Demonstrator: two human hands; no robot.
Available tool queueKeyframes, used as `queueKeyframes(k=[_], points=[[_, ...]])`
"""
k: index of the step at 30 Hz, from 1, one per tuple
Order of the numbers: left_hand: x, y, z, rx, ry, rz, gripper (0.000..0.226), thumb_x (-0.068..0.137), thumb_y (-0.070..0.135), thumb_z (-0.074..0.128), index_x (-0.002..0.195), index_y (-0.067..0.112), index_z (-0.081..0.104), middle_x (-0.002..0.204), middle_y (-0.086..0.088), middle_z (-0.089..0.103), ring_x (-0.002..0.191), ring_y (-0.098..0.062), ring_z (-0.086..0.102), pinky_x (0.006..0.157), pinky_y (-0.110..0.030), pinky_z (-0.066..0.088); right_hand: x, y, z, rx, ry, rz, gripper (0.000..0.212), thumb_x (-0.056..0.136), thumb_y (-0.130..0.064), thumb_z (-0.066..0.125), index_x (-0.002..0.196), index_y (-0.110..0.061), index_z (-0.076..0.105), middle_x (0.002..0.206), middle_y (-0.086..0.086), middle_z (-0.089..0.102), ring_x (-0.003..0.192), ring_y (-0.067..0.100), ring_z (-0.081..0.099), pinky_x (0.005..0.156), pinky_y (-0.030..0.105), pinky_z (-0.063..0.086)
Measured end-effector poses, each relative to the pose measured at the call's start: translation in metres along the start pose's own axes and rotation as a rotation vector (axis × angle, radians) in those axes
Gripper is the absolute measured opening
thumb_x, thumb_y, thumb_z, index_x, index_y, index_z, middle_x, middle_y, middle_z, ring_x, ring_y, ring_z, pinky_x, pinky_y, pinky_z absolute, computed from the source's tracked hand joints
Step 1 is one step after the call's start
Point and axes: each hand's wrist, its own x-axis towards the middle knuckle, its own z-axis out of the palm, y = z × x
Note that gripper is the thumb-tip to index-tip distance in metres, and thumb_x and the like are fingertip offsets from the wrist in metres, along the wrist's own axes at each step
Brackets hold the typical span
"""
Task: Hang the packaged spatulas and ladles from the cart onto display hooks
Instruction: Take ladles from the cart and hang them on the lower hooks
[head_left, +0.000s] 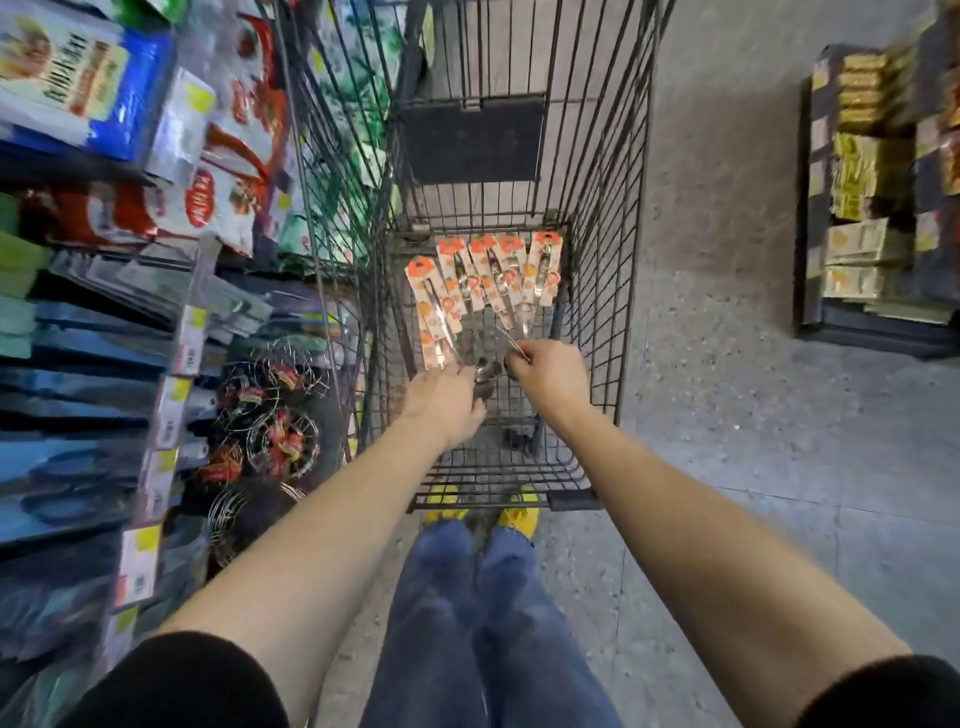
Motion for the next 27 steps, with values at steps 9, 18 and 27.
queueKeyframes(k=[9, 18, 27], points=[[0.049, -0.003, 0.006, -0.439, 0.036, -0.045, 0.059, 0.097, 0.042, 0.059, 0.152, 0.024, 0.045, 0.143, -0.004, 0.062, 0.121, -0.030, 0.066, 0.091, -0.046, 0.058, 0.023, -0.040, 0.010, 0.206, 0.226, 0.164, 0.030, 0.095, -0.030, 0.062, 0.066, -0.021, 0.061, 0.062, -0.003, 0.063, 0.054, 0.011, 0.056, 0.055, 0.029, 0.048], [0.088, -0.009, 0.018, -0.828, 0.225, -0.110, 0.028, 0.104, 0.020, 0.050, 0.126, 0.021, 0.068, 0.113, -0.003, 0.074, 0.097, -0.026, 0.068, 0.078, -0.035, 0.052, 0.050, -0.049, 0.005, 0.437, 0.266, 0.199, 0.045, 0.087, -0.032, 0.062, 0.126, -0.009, 0.065, 0.069, -0.005, 0.068, 0.055, 0.000, 0.061, 0.056, 0.015, 0.050], [0.111, -0.033, 0.008, -0.741, 0.166, -0.014, 0.021, 0.105, 0.013, 0.049, 0.115, 0.018, 0.067, 0.094, -0.004, 0.067, 0.085, -0.026, 0.064, 0.078, -0.039, 0.053, 0.062, -0.028, 0.009, 0.726, 0.027, 0.128, 0.056, 0.083, -0.070, 0.064, 0.110, -0.021, 0.065, 0.087, -0.011, 0.070, 0.069, -0.001, 0.060, 0.070, 0.027, 0.049]])
